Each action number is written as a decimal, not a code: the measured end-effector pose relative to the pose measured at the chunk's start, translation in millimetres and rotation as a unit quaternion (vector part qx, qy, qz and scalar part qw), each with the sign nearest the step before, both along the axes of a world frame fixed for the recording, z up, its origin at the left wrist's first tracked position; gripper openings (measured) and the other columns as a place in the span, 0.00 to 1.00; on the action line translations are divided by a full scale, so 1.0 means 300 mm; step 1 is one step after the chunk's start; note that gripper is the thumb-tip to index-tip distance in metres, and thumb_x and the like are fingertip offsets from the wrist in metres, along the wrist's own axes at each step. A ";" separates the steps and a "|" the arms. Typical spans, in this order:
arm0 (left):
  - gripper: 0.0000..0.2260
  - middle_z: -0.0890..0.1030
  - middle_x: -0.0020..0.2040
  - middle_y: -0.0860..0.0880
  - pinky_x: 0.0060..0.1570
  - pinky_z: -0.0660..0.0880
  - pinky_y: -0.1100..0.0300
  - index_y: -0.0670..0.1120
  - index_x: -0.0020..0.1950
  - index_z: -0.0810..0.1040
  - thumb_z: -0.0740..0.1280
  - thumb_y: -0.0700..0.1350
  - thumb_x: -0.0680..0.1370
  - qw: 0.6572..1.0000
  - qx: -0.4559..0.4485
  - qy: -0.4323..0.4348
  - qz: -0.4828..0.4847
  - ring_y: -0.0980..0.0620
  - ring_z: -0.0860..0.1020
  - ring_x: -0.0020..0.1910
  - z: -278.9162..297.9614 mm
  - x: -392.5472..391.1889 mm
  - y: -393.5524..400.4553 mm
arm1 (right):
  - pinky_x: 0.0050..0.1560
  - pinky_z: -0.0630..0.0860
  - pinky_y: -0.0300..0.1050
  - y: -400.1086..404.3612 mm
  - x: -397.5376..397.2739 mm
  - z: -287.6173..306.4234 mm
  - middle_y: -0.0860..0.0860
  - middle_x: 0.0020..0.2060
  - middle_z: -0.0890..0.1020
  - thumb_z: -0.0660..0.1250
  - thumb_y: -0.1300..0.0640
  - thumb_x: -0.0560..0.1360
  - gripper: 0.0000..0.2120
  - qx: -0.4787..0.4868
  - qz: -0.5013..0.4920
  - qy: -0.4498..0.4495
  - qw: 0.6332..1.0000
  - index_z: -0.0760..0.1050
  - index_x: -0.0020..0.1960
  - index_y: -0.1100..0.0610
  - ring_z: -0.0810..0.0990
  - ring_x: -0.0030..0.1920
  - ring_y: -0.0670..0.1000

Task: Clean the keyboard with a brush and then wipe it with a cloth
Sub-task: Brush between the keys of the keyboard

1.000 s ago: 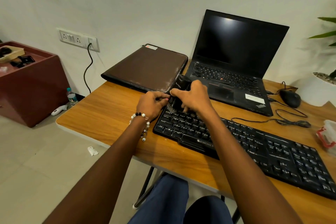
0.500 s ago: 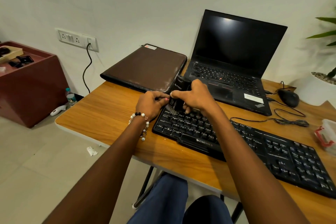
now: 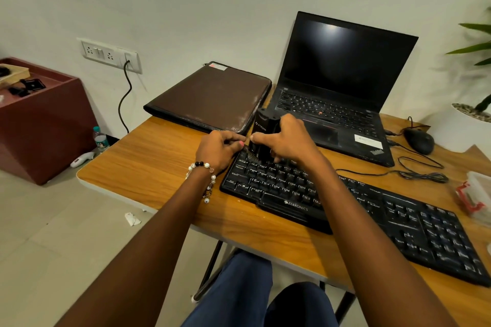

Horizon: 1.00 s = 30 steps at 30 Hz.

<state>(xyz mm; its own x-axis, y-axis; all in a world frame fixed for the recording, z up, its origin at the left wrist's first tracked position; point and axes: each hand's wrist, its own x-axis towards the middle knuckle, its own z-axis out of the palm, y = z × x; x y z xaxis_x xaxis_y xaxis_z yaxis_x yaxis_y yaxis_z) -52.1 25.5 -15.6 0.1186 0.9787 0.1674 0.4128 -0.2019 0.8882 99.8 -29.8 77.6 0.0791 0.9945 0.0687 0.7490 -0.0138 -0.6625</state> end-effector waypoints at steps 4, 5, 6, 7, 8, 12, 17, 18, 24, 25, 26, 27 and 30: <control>0.07 0.85 0.46 0.51 0.51 0.80 0.51 0.51 0.52 0.84 0.72 0.44 0.75 1.000 -0.006 -0.005 -0.002 0.54 0.82 0.47 -0.004 0.001 0.004 | 0.28 0.80 0.46 0.010 0.016 0.032 0.56 0.38 0.83 0.74 0.51 0.68 0.15 -0.014 0.000 -0.038 0.999 0.77 0.44 0.62 0.80 0.28 0.51; 0.07 0.84 0.47 0.51 0.51 0.80 0.51 0.51 0.51 0.84 0.72 0.44 0.75 1.000 -0.007 -0.007 -0.001 0.54 0.82 0.47 -0.004 0.000 0.004 | 0.30 0.81 0.48 0.013 0.016 0.032 0.55 0.37 0.82 0.74 0.51 0.68 0.14 0.004 -0.012 -0.039 0.999 0.77 0.43 0.62 0.81 0.30 0.51; 0.07 0.84 0.47 0.51 0.50 0.80 0.51 0.51 0.51 0.84 0.72 0.44 0.75 1.000 -0.007 -0.008 -0.001 0.54 0.82 0.47 -0.004 0.000 0.005 | 0.31 0.81 0.50 0.014 0.014 0.027 0.55 0.36 0.82 0.74 0.51 0.68 0.14 0.028 -0.031 -0.029 0.999 0.76 0.42 0.61 0.81 0.30 0.52; 0.07 0.85 0.46 0.51 0.50 0.80 0.51 0.51 0.51 0.84 0.72 0.44 0.75 1.000 -0.005 -0.008 -0.002 0.54 0.82 0.46 -0.004 0.000 0.005 | 0.31 0.81 0.51 0.013 0.009 0.017 0.55 0.35 0.82 0.74 0.50 0.69 0.14 0.049 -0.053 -0.008 0.997 0.76 0.42 0.62 0.82 0.30 0.52; 0.07 0.85 0.46 0.51 0.50 0.80 0.51 0.51 0.51 0.84 0.72 0.44 0.75 1.000 -0.003 -0.006 -0.002 0.55 0.82 0.46 -0.005 0.000 0.006 | 0.29 0.81 0.50 0.009 0.002 0.004 0.54 0.35 0.82 0.73 0.50 0.69 0.15 0.063 -0.070 0.015 0.995 0.76 0.43 0.61 0.82 0.29 0.52; 0.07 0.85 0.47 0.51 0.50 0.80 0.51 0.50 0.52 0.84 0.71 0.44 0.75 1.000 0.008 0.000 -0.002 0.54 0.82 0.47 -0.006 0.001 0.008 | 0.22 0.74 0.39 -0.012 -0.022 -0.037 0.53 0.36 0.82 0.72 0.51 0.72 0.13 0.071 -0.086 0.057 0.992 0.75 0.42 0.60 0.80 0.25 0.48; 0.06 0.85 0.46 0.52 0.51 0.80 0.51 0.51 0.50 0.85 0.72 0.44 0.74 1.000 0.005 -0.004 0.002 0.55 0.82 0.47 -0.015 0.000 0.012 | 0.21 0.74 0.40 -0.032 -0.003 -0.011 0.54 0.30 0.81 0.72 0.52 0.72 0.13 0.010 -0.061 0.024 0.998 0.75 0.41 0.62 0.78 0.21 0.47; 0.06 0.85 0.46 0.52 0.51 0.80 0.51 0.51 0.50 0.85 0.72 0.44 0.74 1.000 0.005 -0.008 0.002 0.55 0.82 0.47 -0.016 0.001 0.013 | 0.22 0.75 0.41 -0.033 0.007 0.001 0.54 0.30 0.81 0.72 0.52 0.71 0.13 -0.003 -0.056 0.018 0.998 0.75 0.41 0.62 0.78 0.21 0.49; 0.06 0.85 0.48 0.52 0.51 0.80 0.51 0.52 0.51 0.84 0.72 0.45 0.75 1.000 0.005 -0.002 0.000 0.55 0.81 0.48 -0.013 0.000 0.013 | 0.20 0.72 0.38 -0.022 0.027 -0.005 0.52 0.33 0.81 0.73 0.49 0.71 0.13 0.061 -0.101 0.016 0.993 0.74 0.38 0.58 0.79 0.22 0.47; 0.06 0.85 0.48 0.52 0.51 0.80 0.51 0.52 0.51 0.84 0.72 0.45 0.75 1.000 0.003 -0.003 0.000 0.55 0.81 0.48 -0.013 0.001 0.014 | 0.21 0.73 0.38 -0.025 0.020 -0.017 0.52 0.33 0.82 0.73 0.49 0.71 0.13 0.075 -0.104 0.033 0.991 0.75 0.39 0.58 0.79 0.23 0.47; 0.06 0.85 0.47 0.51 0.51 0.80 0.51 0.52 0.51 0.84 0.72 0.45 0.75 1.000 0.002 -0.002 0.000 0.54 0.81 0.48 -0.013 0.001 0.014 | 0.21 0.72 0.37 -0.030 0.013 -0.029 0.52 0.34 0.82 0.73 0.49 0.72 0.14 0.080 -0.102 0.047 0.990 0.75 0.40 0.59 0.79 0.23 0.45; 0.06 0.85 0.47 0.51 0.50 0.80 0.50 0.52 0.51 0.84 0.71 0.45 0.75 1.000 0.001 0.000 0.000 0.54 0.81 0.47 -0.014 0.001 0.014 | 0.20 0.71 0.35 -0.035 0.008 -0.040 0.52 0.33 0.82 0.72 0.49 0.72 0.14 0.081 -0.097 0.058 0.990 0.75 0.40 0.59 0.79 0.22 0.44; 0.06 0.85 0.47 0.52 0.50 0.80 0.50 0.53 0.50 0.84 0.71 0.45 0.75 1.000 0.001 0.001 0.000 0.54 0.81 0.47 -0.015 0.002 0.016 | 0.21 0.73 0.38 -0.052 0.010 -0.048 0.53 0.32 0.82 0.72 0.49 0.73 0.15 0.067 -0.094 0.051 0.992 0.74 0.38 0.60 0.79 0.21 0.46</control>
